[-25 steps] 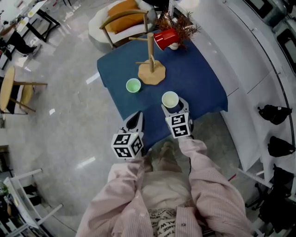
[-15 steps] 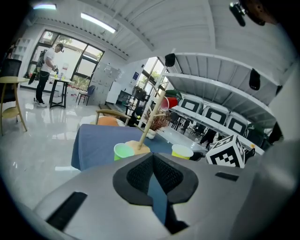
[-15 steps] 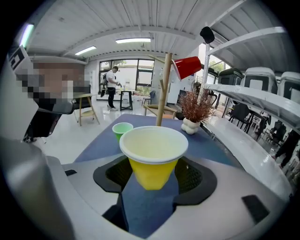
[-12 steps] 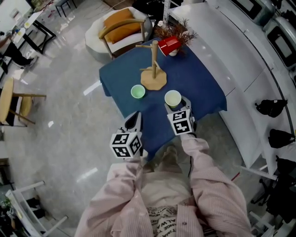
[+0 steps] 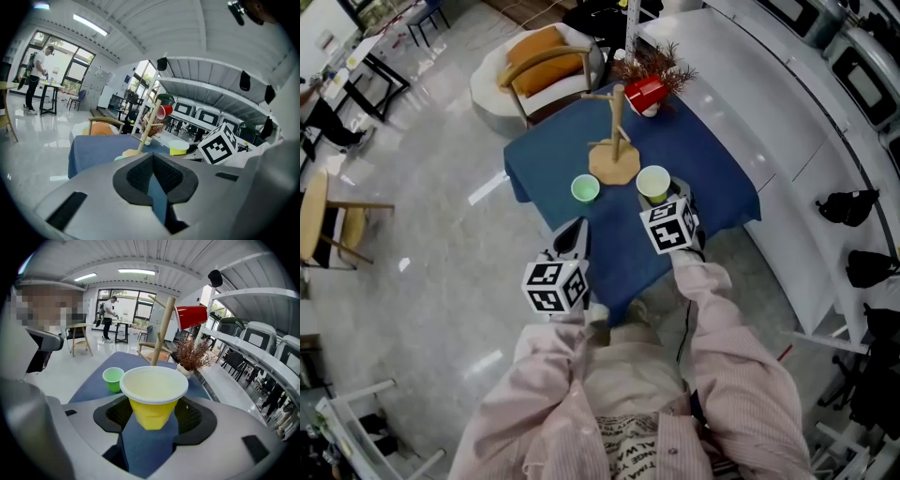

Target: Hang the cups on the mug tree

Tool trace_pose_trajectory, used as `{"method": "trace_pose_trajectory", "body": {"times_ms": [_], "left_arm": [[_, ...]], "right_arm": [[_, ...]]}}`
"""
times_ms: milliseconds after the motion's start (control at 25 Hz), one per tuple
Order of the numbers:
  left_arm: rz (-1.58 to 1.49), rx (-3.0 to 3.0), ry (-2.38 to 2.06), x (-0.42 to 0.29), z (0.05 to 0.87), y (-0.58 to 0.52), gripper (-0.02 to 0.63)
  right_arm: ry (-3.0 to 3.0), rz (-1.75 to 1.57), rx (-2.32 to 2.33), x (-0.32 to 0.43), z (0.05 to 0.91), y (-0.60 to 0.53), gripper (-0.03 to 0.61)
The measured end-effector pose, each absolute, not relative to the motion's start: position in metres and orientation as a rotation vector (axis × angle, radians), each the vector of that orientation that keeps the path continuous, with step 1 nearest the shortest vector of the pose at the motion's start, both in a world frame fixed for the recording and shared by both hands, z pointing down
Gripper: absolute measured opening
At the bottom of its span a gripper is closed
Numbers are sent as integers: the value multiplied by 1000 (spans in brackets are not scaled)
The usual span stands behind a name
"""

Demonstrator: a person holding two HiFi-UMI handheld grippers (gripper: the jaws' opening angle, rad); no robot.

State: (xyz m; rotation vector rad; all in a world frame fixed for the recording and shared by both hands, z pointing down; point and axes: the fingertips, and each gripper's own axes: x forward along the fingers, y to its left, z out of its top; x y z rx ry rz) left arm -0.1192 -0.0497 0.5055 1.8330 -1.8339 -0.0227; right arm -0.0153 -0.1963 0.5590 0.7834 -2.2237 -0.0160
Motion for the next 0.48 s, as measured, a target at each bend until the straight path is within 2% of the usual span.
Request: {"method": "trace_pose_trajectory", "body": {"times_ms": [480], "left_arm": [[-84, 1795, -1908, -128, 485, -74, -2]], "right_arm": [[-2207, -17, 703, -38, 548, -212, 273]]}}
